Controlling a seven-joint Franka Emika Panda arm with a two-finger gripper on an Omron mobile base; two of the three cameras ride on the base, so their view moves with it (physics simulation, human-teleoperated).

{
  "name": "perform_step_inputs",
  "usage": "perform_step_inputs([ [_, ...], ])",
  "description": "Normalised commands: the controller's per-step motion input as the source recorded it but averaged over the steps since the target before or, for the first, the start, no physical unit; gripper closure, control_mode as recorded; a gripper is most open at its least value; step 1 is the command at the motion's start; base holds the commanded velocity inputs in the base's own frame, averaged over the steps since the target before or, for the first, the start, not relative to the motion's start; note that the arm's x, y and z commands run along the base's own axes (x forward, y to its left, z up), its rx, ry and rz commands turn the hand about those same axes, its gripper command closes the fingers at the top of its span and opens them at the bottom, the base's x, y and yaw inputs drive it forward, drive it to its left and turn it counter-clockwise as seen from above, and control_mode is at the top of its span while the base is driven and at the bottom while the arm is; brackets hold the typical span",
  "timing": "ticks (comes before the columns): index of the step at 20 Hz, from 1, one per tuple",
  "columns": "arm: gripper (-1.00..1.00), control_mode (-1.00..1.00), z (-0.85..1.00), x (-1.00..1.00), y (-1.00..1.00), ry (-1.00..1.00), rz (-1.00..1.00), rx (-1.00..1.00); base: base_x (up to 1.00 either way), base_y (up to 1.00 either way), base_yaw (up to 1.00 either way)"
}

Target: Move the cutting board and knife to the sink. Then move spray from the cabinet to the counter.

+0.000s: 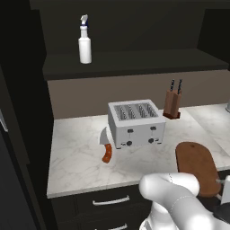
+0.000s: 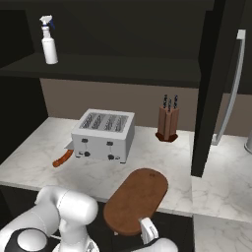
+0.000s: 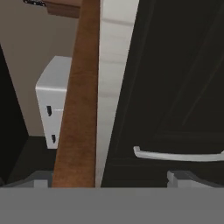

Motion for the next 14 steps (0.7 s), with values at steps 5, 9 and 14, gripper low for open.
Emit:
perform_step_inputs([
  [5, -1.00, -1.00, -0.11, 0.04, 0.00, 0.01, 0.05, 0.00, 0.00, 0.00, 0.00],
  [9, -1.00, -1.00, -0.06, 0.09, 0.01, 0.00, 0.03, 0.00, 0.00, 0.00, 0.00],
  [14, -1.00, -1.00, 0.00, 0.11, 0.04, 0.00, 0.02, 0.00, 0.00, 0.00, 0.00],
])
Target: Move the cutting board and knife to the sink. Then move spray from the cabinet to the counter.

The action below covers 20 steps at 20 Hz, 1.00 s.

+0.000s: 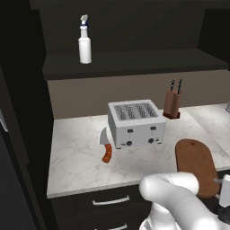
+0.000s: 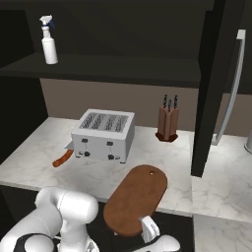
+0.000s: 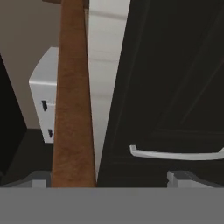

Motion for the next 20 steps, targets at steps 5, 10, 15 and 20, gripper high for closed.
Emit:
perform_step_inputs([
  [5, -1.00, -1.00, 0.00, 0.06, 0.14, 0.00, 0.03, 0.00, 0.00, 0.00, 0.00],
  [10, -1.00, -1.00, 0.00, 0.08, 0.16, 0.00, 0.03, 0.00, 0.00, 0.00, 0.00],
  [15, 1.00, -1.00, 0.00, 0.15, 0.16, 0.00, 0.01, 0.00, 0.00, 0.00, 0.00],
  [20, 1.00, -1.00, 0.03, 0.15, 0.06, 0.00, 0.01, 0.00, 0.00, 0.00, 0.00],
])
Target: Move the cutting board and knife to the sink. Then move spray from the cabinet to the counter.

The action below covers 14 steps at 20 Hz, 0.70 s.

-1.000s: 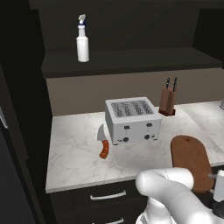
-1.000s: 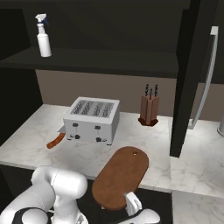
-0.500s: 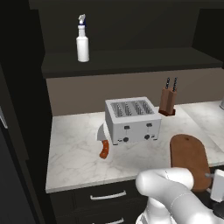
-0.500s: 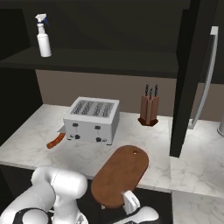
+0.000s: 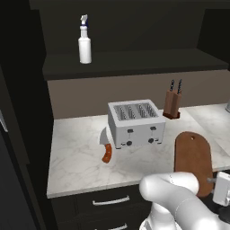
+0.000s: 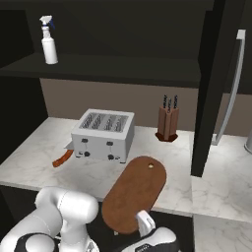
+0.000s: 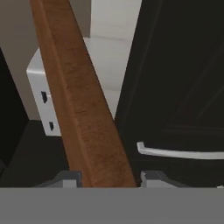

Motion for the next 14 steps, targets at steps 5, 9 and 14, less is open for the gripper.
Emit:
perform_step_inputs([
  [5, 1.00, -1.00, 0.06, 0.09, 0.00, 0.00, 0.00, 0.00, 0.00, 0.00, 0.00],
  [9, 1.00, -1.00, 0.11, 0.05, 0.00, 0.00, 0.00, 0.00, 0.00, 0.00, 0.00],
  [14, 1.00, -1.00, 0.21, -0.01, 0.00, 0.00, 0.00, 0.02, 0.00, 0.00, 0.00],
])
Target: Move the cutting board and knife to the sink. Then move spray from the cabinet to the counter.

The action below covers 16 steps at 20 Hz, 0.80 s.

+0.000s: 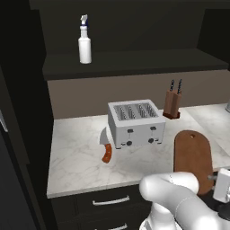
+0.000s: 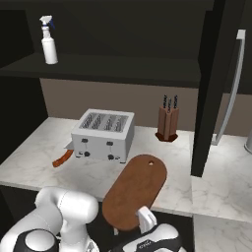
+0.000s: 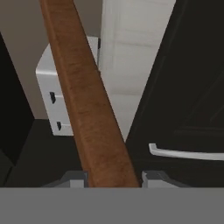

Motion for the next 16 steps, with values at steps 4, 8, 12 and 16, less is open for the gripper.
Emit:
perform_step_inputs([
  [4, 1.00, -1.00, 0.28, -0.16, 0.00, 0.00, 0.00, 0.02, 0.00, 0.00, 0.00],
  [8, 1.00, -1.00, 0.45, -0.09, 0.00, 0.00, 0.00, 0.00, 0.00, 0.00, 0.00],
  [12, 1.00, -1.00, 0.35, -0.10, 0.02, 0.00, 0.00, 0.00, 0.00, 0.00, 0.00],
  [16, 1.00, -1.00, 0.39, -0.02, 0.10, 0.00, 0.00, 0.00, 0.00, 0.00, 0.00],
])
